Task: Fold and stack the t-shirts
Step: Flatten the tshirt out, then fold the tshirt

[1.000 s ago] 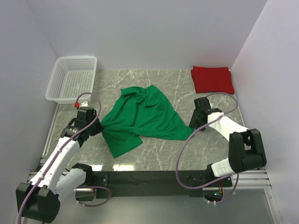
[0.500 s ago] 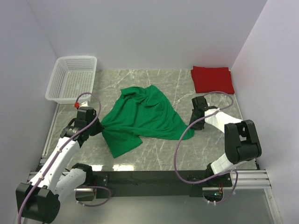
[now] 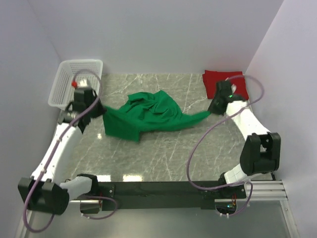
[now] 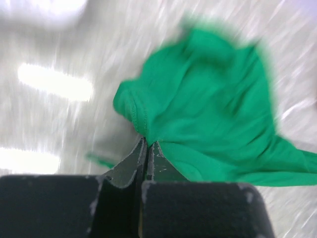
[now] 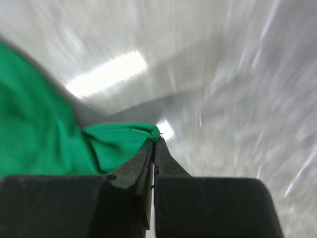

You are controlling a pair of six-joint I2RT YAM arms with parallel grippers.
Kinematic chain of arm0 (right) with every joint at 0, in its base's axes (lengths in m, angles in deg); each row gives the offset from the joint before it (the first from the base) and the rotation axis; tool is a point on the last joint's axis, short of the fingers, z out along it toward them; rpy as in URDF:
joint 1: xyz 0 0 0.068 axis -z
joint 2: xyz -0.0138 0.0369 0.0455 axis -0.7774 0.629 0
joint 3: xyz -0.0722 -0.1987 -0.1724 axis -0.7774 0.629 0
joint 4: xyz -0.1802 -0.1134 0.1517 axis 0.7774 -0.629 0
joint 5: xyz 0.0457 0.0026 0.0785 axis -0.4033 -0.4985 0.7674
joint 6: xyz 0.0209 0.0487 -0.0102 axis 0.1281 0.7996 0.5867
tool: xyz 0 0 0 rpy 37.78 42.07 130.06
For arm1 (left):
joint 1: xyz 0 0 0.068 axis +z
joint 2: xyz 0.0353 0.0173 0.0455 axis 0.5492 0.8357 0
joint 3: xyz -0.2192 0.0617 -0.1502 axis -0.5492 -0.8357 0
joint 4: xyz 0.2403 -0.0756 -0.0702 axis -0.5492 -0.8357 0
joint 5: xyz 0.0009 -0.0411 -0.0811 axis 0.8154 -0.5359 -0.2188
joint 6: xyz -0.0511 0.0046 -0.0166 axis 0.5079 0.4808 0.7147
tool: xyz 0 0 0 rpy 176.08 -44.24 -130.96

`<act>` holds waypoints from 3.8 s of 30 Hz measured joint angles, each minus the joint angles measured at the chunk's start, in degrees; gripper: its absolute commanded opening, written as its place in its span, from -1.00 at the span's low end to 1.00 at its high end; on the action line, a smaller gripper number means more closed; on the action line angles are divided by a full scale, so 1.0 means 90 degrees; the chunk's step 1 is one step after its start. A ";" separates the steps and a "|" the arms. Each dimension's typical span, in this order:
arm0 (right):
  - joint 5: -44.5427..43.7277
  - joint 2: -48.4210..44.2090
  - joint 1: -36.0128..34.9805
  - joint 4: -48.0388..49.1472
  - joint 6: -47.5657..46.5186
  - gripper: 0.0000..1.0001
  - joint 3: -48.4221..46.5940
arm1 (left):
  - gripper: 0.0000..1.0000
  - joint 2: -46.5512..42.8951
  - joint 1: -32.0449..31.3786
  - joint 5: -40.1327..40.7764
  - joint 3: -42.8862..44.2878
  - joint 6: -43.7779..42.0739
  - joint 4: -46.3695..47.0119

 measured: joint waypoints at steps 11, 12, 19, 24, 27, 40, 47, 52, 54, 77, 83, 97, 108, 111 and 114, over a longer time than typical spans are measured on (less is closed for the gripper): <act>0.0279 -0.1231 0.1379 -0.0168 0.0214 -1.00 -0.4085 | -0.99 0.1736 0.0789 -0.0282 0.5000 -0.0469 0.0248; 0.0318 -0.1447 0.1435 -0.0136 0.0211 -1.00 -0.4235 | -0.99 0.1732 0.0818 -0.0342 0.5294 -0.0474 0.0250; 0.0238 -0.3274 0.1671 0.0457 -0.0187 -1.00 -0.4063 | -0.99 0.1258 0.0840 -0.0614 0.6637 -0.0758 -0.0114; -0.0068 -0.4432 0.1668 0.0933 -0.0857 -1.00 -0.3844 | -0.99 0.0670 0.0840 -0.0595 0.7414 -0.1151 -0.0653; -0.0304 -0.4993 0.1515 0.1260 -0.1314 -1.00 -0.3725 | -0.99 0.0126 0.0709 -0.0420 0.7555 -0.1409 -0.0906; -0.0435 -0.5209 0.0925 0.1292 -0.2038 -1.00 -0.2574 | -0.99 -0.0741 0.0010 0.0136 0.5481 -0.1960 -0.0753; 0.0092 -0.3497 0.0925 0.0959 -0.1955 -1.00 -0.1464 | -0.99 0.0342 0.0036 0.0032 0.2171 -0.1860 0.0401; 0.0350 -0.0984 0.0925 0.1139 -0.1702 -1.00 -0.0889 | -0.99 0.2407 0.0253 -0.0284 0.0899 -0.1554 0.1171; 0.0413 -0.0126 0.0925 0.1192 -0.1625 -1.00 -0.0663 | -0.99 0.3106 0.0316 -0.0396 0.0911 -0.1484 0.1350; 0.0782 0.2523 0.1042 0.1809 -0.1501 -1.00 -0.2144 | 0.51 0.5724 0.0600 -0.0852 0.2968 -0.1214 0.2113; 0.0918 0.2523 0.1044 0.1800 -0.1460 -1.00 -0.2147 | 0.16 0.4913 0.0498 -0.0758 0.2288 -0.0986 0.1877; 0.0918 0.2518 0.1044 0.1800 -0.1365 -1.00 -0.2142 | 0.00 0.3116 -0.0338 -0.0410 -0.0204 -0.0236 0.1508; 0.0746 0.2518 0.1047 0.1795 -0.1292 -1.00 -0.2140 | -0.63 0.2215 -0.0221 -0.0032 -0.1892 0.0576 0.1809; 0.0709 0.2518 0.1054 0.1792 -0.1290 -1.00 -0.2142 | -0.66 0.2181 -0.0036 -0.0002 -0.2081 0.0811 0.1996; 0.0661 0.2518 0.1083 0.1780 -0.1280 -1.00 -0.2142 | -0.58 0.1984 0.0189 0.0012 -0.2278 0.1022 0.2120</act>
